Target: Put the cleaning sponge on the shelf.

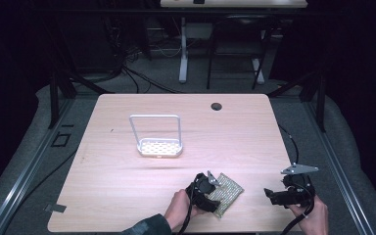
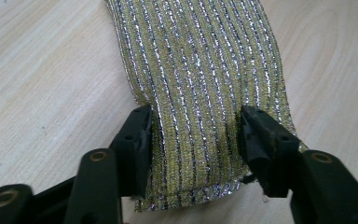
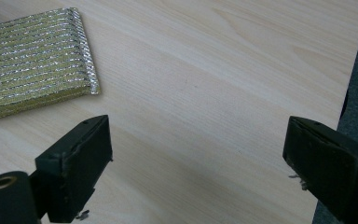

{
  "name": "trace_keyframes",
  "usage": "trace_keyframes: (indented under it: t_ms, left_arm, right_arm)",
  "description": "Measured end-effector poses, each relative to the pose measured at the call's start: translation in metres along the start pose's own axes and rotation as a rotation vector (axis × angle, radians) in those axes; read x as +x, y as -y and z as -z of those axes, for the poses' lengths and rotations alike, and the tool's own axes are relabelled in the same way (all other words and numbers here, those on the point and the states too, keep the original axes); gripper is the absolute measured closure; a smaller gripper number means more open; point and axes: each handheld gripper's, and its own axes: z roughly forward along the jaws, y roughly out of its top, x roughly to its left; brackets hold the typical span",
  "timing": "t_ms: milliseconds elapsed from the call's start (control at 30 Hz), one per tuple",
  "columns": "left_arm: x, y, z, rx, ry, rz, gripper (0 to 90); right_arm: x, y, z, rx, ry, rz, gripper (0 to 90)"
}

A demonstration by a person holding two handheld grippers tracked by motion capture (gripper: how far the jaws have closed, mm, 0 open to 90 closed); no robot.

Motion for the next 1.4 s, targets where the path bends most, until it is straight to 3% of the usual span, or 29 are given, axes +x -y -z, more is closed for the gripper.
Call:
trace_keyframes:
  t_ms: [100, 233, 333, 733, 967, 1400]
  left_arm:
    - [-0.002, 0.002, 0.0, -0.023, 0.008, -0.017, 56.7]
    - [-0.006, 0.002, 0.003, -0.039, -0.002, -0.072, 59.7]
    - [-0.007, 0.001, 0.004, -0.041, -0.006, -0.089, 60.0]
    - [-0.008, 0.0, 0.014, -0.069, -0.014, -0.118, 58.8]
    - [-0.006, 0.0, 0.023, -0.084, -0.011, -0.117, 58.5]
    - [0.004, 0.003, 0.053, -0.138, -0.023, -0.093, 58.1]
  right_arm:
    - [0.0, 0.0, -0.001, 0.002, -0.005, -0.003, 8.3]
    - [0.002, -0.001, 0.002, -0.001, 0.003, 0.01, 8.4]
    - [0.003, -0.001, 0.002, -0.009, 0.01, 0.014, 8.4]
    - [0.003, -0.001, 0.003, -0.005, 0.021, 0.025, 8.6]
    - [0.003, -0.001, 0.002, -0.003, 0.017, 0.026, 9.0]
    - [0.004, -0.001, 0.001, -0.001, 0.012, 0.034, 9.5]
